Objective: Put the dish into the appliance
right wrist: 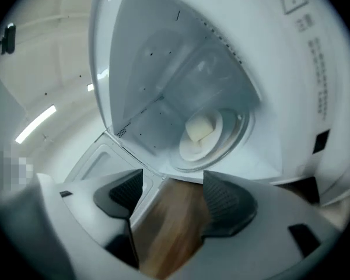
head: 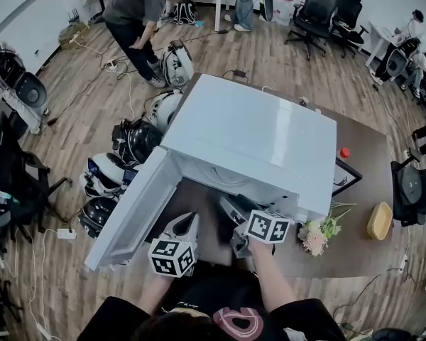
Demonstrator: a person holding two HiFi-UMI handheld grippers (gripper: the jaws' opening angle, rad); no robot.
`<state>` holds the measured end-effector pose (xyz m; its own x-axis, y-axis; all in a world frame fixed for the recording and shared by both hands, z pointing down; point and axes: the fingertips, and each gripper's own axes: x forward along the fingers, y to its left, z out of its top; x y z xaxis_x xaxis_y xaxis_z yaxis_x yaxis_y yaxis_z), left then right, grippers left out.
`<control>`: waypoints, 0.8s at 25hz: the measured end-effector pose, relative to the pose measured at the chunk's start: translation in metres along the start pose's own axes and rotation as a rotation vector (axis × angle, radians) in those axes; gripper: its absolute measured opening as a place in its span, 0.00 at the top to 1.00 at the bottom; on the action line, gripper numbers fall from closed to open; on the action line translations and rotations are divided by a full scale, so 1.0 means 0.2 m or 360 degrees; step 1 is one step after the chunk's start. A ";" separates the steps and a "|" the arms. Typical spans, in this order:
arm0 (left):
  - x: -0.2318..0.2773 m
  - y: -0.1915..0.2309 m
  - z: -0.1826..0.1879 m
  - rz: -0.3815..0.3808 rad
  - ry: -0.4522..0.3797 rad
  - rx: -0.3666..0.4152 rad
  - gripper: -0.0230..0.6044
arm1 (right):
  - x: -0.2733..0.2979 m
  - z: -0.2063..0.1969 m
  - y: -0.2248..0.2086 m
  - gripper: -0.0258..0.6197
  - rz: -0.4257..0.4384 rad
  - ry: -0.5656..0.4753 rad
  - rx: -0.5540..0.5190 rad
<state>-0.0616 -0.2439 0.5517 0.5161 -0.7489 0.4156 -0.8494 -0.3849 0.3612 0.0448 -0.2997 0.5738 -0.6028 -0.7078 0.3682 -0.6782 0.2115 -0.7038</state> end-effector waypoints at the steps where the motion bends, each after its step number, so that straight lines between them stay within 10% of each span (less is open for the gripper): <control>1: 0.00 -0.01 0.00 -0.0007 -0.0001 -0.0001 0.95 | -0.03 0.00 0.01 0.46 0.0021 -0.0028 0.0010; 20: 0.05 -0.36 -0.05 -0.0454 0.0009 0.0047 0.95 | -0.51 0.01 -0.08 0.73 -0.0485 -0.0433 -0.0281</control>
<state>0.0052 -0.2186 0.5387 0.7352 -0.6053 0.3053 -0.6726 -0.5950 0.4400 0.1182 -0.2329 0.5465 -0.2477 -0.9023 0.3530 -0.8836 0.0609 -0.4643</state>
